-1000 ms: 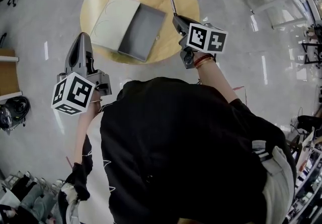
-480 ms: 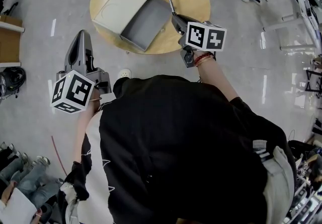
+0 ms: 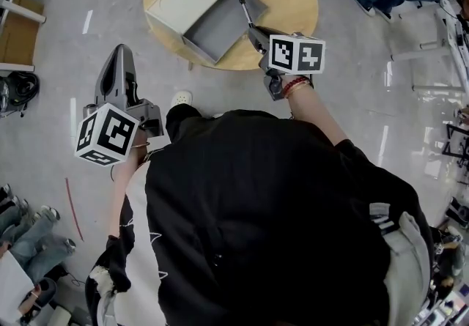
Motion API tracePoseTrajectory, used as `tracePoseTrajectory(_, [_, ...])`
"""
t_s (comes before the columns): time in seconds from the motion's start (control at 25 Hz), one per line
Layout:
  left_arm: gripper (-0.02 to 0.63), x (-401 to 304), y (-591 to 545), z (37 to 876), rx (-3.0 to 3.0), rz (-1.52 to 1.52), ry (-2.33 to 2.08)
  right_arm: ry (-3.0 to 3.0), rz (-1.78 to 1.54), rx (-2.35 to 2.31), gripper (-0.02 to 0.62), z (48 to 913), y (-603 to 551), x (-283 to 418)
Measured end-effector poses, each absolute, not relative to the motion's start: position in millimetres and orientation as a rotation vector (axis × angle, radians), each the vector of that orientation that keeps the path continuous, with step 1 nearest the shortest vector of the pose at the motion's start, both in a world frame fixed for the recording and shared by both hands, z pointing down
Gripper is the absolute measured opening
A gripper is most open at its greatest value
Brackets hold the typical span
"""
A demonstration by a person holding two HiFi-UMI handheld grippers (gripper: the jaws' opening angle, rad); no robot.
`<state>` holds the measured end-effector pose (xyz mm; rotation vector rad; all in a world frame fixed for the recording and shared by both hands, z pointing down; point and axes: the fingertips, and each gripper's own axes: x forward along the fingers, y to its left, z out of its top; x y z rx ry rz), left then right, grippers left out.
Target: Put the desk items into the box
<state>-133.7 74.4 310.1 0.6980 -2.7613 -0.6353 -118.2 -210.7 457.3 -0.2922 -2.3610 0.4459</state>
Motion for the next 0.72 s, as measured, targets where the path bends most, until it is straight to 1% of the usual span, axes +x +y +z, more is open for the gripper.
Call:
tracePoseTrajectory(0.28, [0.011,-117.4,82.0,320.7,0.634,-0.655,-2.764,-2.304,0.406,-0.340,0.063,476.1,-202.5,-109.5])
tracePoseTrajectory(0.72, [0.011,-110.7,82.1,328.0,0.574,-0.683,-2.767,-2.231,0.347,-0.420,0.063,489.2,-190.5,-106.9])
